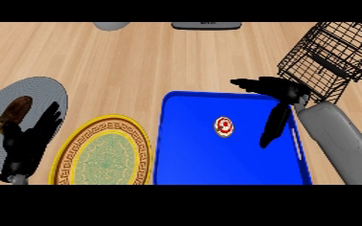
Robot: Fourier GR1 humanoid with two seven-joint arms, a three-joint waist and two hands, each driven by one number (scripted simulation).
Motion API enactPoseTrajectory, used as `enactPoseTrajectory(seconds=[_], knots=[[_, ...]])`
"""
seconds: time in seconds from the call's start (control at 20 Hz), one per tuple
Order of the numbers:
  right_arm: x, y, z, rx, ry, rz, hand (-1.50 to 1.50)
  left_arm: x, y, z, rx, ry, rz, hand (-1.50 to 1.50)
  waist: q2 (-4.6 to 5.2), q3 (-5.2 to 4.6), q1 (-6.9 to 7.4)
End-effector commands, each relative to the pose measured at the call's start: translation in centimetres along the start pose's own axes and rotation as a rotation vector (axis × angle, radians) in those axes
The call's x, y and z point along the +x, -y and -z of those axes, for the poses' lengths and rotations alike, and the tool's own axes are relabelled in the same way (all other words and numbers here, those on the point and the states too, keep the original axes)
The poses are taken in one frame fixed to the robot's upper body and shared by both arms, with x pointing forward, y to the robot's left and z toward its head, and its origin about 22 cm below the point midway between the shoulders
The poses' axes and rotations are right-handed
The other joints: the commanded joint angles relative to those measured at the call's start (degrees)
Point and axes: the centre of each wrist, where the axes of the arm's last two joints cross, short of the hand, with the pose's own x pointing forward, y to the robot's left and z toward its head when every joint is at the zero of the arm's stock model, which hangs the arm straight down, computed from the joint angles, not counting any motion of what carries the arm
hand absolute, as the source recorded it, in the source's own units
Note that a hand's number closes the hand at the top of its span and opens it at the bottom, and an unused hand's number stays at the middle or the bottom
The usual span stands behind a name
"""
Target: Pick the cupcake from the tray and place it in the tiered basket
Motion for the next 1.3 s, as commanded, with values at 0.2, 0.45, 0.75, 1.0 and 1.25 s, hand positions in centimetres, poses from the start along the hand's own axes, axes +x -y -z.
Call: enactPoseTrajectory(seconds=[0.2, 0.45, 0.75, 1.0, 1.25], knots=[[-1.8, -0.6, -0.9, 0.063, -0.014, 0.03, -1.5, -1.1, -0.3, -0.4, -0.01, -0.005, -0.004, 0.0, -0.09, -0.01, -0.19], [-2.7, -1.5, 2.2, 0.066, 0.004, 0.049, -1.5, -0.4, 0.6, -0.6, 0.026, -0.009, -0.01, 0.0, 0.02, 0.01, 0.18], [-3.5, -1.4, 1.4, 0.058, 0.017, 0.057, -1.5, 1.6, 0.6, 1.4, 0.009, -0.004, -0.003, 0.0, -0.01, 0.0, -0.16], [-2.5, -3.5, 4.8, 0.036, 0.04, 0.046, -1.5, 1.7, 0.2, -0.8, -0.009, -0.006, -0.009, 0.0, 0.02, 0.02, 0.3], [-2.9, -4.4, 5.5, 0.043, 0.044, 0.052, -1.5, 0.2, -1.9, 0.7, -0.001, 0.001, -0.013, 0.0, 0.04, 0.0, 0.09]])
